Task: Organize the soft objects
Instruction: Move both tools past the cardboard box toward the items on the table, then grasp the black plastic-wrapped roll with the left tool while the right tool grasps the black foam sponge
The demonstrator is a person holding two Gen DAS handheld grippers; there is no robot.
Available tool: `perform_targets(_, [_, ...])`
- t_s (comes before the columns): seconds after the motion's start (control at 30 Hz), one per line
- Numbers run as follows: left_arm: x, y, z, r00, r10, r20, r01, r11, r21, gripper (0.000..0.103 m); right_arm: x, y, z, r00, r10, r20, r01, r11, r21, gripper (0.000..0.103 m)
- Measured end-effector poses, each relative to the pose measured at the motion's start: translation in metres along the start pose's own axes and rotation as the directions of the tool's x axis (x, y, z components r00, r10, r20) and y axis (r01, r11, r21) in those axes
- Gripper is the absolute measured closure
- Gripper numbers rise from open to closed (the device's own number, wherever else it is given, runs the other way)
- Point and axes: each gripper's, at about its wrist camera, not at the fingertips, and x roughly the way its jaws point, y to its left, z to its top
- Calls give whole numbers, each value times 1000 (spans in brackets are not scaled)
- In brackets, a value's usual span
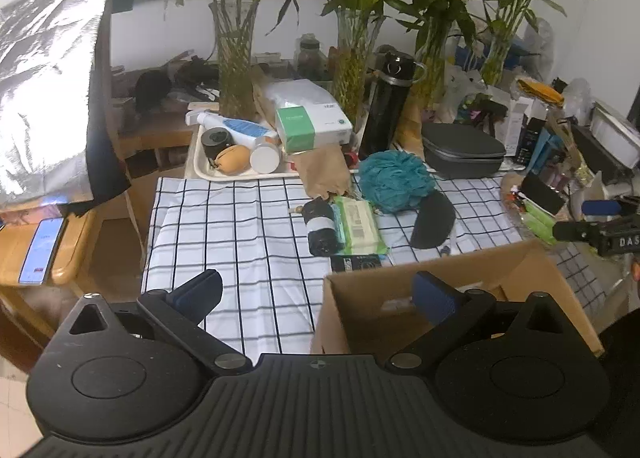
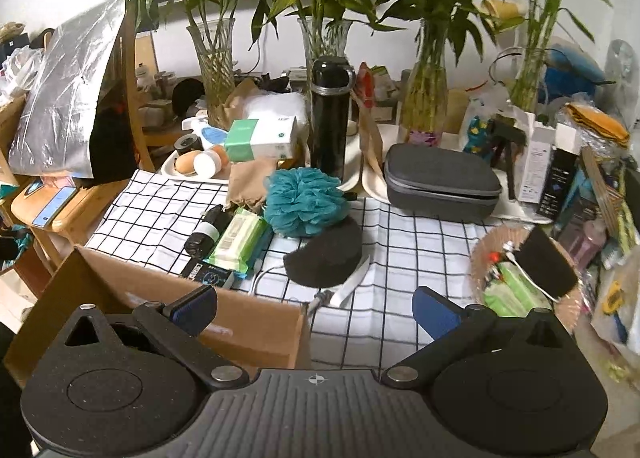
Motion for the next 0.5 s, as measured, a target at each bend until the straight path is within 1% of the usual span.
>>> perform_targets(0.07, [13,5,4,1000,-9,-2,9,1000,25,0,11,-6,3,1000,7,14,-7,1000,7,0])
perform_targets(0.1, [19,10,7,999,-36,-2,36,999,28,0,18,-11,6,1000,12,18,-12,1000,18,0])
perform_targets(0.17, [30,21,12,994,-112,1,112,994,-13,0,29,-21,10,1000,17,23,-18,999,46,0])
perform_targets(0.23, [41,33,16,986,-168,9,168,982,-84,0,40,-29,15,999,23,30,-25,997,70,0])
perform_targets(0.27, [46,38,18,982,-188,17,189,976,-104,0,47,-34,16,999,23,32,-26,996,83,0])
perform_targets(0.33, [57,41,23,981,-194,30,196,975,-106,0,59,-41,19,999,26,26,-29,995,98,0])
perform_targets(0.43, [75,42,31,986,-160,39,162,985,-64,0,77,-51,22,1000,20,14,-21,994,106,0])
perform_targets(0.5, [90,43,36,987,-154,39,155,987,-36,0,89,-60,23,1000,12,16,-14,992,125,0])
